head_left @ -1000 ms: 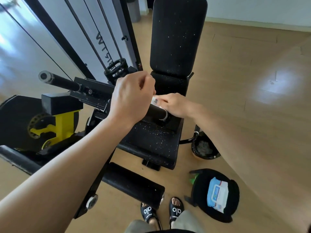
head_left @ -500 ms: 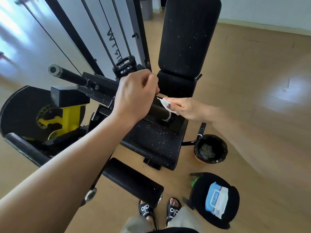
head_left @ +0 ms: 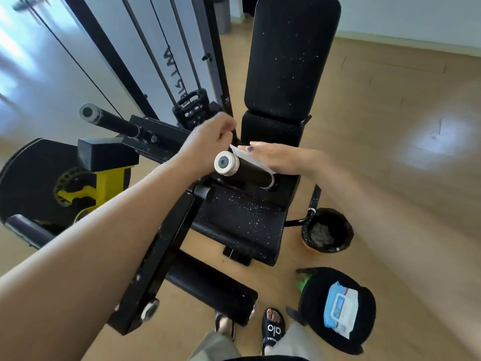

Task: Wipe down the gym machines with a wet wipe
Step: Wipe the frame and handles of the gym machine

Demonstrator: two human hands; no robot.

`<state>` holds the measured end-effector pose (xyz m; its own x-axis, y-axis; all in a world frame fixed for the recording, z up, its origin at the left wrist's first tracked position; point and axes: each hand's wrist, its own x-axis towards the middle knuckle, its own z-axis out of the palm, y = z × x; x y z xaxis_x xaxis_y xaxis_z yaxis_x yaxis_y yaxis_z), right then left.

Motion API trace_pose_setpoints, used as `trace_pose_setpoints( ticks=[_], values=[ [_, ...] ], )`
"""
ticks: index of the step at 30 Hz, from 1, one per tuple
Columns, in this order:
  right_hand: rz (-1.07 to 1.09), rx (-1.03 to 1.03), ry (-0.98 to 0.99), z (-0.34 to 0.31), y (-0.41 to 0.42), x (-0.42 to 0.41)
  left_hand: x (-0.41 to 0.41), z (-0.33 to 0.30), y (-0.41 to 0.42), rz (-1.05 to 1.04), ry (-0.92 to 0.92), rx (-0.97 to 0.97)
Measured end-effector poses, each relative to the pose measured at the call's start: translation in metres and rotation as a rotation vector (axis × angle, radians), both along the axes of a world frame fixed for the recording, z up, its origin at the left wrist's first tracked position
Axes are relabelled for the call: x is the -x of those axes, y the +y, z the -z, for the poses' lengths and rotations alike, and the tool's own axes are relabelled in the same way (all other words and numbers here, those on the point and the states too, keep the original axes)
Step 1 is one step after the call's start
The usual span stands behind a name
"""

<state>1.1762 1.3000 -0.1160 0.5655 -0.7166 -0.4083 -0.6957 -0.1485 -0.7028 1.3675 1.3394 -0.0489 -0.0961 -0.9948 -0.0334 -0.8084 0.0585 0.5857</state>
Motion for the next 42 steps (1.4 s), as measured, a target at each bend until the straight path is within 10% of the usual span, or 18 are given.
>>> trace_pose_setpoints(
  ticks=[12,20,24,42],
  values=[
    [0.495,-0.136,-0.180,-0.018,0.037,0.003,0.005,0.047,-0.033,0.659,-0.499,0.155],
    [1.019,0.322,-0.445,-0.015,0.073,-0.019,-0.028,0.025,-0.034,0.800,-0.620,0.141],
    [0.898,0.303,-0.718,-0.027,0.095,-0.051,-0.015,0.026,-0.032,0.830,-0.516,0.159],
    [0.948,0.334,-0.688,-0.043,0.105,-0.091,-0.025,0.037,-0.031,0.870,-0.556,0.292]
  ],
)
